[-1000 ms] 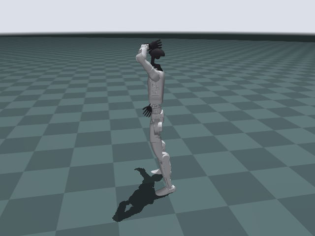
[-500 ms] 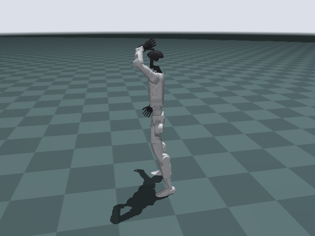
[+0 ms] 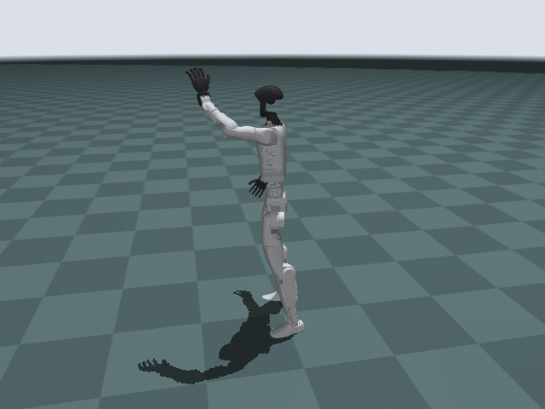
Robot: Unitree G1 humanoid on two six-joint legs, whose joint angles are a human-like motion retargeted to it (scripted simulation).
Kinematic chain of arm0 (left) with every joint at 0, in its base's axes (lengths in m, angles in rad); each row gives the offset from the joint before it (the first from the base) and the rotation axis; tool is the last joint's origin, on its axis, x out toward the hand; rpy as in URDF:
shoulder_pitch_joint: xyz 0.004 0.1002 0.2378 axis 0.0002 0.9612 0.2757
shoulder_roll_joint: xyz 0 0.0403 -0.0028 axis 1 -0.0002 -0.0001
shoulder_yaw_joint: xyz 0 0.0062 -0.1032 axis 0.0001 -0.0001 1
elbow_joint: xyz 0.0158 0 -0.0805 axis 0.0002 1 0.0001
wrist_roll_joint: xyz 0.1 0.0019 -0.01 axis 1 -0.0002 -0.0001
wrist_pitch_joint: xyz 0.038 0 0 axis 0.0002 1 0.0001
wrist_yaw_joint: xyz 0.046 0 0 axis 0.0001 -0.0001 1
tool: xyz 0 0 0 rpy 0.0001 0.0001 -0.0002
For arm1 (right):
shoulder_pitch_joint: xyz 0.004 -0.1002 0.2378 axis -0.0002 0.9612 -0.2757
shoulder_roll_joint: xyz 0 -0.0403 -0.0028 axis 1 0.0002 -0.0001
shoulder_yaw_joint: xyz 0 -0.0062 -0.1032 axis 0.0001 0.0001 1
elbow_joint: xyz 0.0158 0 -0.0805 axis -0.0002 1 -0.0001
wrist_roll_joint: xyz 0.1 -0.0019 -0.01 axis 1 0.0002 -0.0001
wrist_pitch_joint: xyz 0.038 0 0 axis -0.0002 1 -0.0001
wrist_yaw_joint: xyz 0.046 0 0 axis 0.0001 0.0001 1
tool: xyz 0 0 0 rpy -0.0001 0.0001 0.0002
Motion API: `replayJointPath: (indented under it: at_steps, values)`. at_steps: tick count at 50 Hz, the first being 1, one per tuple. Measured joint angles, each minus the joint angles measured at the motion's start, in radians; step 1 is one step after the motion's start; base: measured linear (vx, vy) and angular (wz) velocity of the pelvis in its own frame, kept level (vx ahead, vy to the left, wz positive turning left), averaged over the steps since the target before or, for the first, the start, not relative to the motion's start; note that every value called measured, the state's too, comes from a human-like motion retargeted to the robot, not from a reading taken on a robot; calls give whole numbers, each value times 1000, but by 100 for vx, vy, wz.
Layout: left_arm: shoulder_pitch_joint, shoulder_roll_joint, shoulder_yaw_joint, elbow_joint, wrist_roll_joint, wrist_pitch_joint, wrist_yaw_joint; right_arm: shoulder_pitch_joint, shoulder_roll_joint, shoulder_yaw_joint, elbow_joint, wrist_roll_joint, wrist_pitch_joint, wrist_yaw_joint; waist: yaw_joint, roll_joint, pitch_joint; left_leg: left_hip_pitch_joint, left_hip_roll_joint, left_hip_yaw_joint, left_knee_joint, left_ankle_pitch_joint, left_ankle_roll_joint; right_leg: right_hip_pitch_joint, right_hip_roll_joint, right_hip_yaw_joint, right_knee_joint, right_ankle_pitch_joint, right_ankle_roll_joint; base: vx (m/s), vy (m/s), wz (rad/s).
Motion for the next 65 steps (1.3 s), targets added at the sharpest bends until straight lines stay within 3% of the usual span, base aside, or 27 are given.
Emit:
replayJointPath:
  at_steps: [13, 20, 28, 35, 42, 50, 55, 60, 65]
  values:
    - [488, -184, 264, 256, -238, 29, -1, -21, 51, -24, 31, 54, -2, -41, -44, -40, 19, 8, -23, -5, 2, -6, 29, 7, -25, 7, 4, -5, 0, 0, 0, 0]
    - [604, -261, 263, 371, -244, 51, -10, -29, 60, -53, 90, 129, -5, -64, -42, -56, 30, 10, -27, -6, 2, -7, 39, 8, -28, 10, 6, -5, 0, 0, 0, 0]
    - [666, -321, 265, 350, -264, 51, 0, -85, 35, -170, 204, 288, 0, -157, -24, -72, 40, 14, -27, -6, 2, -8, 43, 11, -29, 12, 5, -4, 0, 0, 0, 0]
    - [688, -333, 226, 327, -250, 71, -15, -195, -67, -268, 249, 433, 12, -209, -2, -88, 42, 19, -23, 1, 3, -10, 39, 14, -24, 18, 4, 1, 0, 0, 0, 0]
    - [684, -339, 182, 342, -229, 87, -20, -386, -215, -260, 136, 442, -19, -244, 25, -110, 39, 28, -14, 15, 3, -11, 30, 15, -12, 30, 2, 8, 0, 0, 0, 0]
    - [669, -365, 164, 356, -223, 78, -33, -732, -371, -91, -63, 195, -59, -327, 62, -140, 36, 37, -2, 29, 4, -11, 16, 16, 4, 41, 2, 14, 0, 0, 0, 0]
    - [672, -371, 175, 338, -187, 61, -12, -984, -432, 113, -194, -107, -48, -390, 82, -153, 41, 43, 5, 30, 4, -10, 11, 22, 10, 39, 2, 16, 0, 0, 0, 0]
    - [682, -395, 169, 322, -199, 44, -25, -1206, -484, 361, -350, -307, -25, -334, 109, -165, 33, 39, 9, 26, 5, -8, 6, 22, 13, 33, 0, 18, 0, 0, 0, 0]
    - [700, -409, 178, 300, -192, 19, -26, -1468, -489, 673, -441, -633, 18, -296, 128, -165, 30, 36, 9, 20, 5, -7, 2, 22, 13, 25, 3, 15, 0, 0, 0, 0]
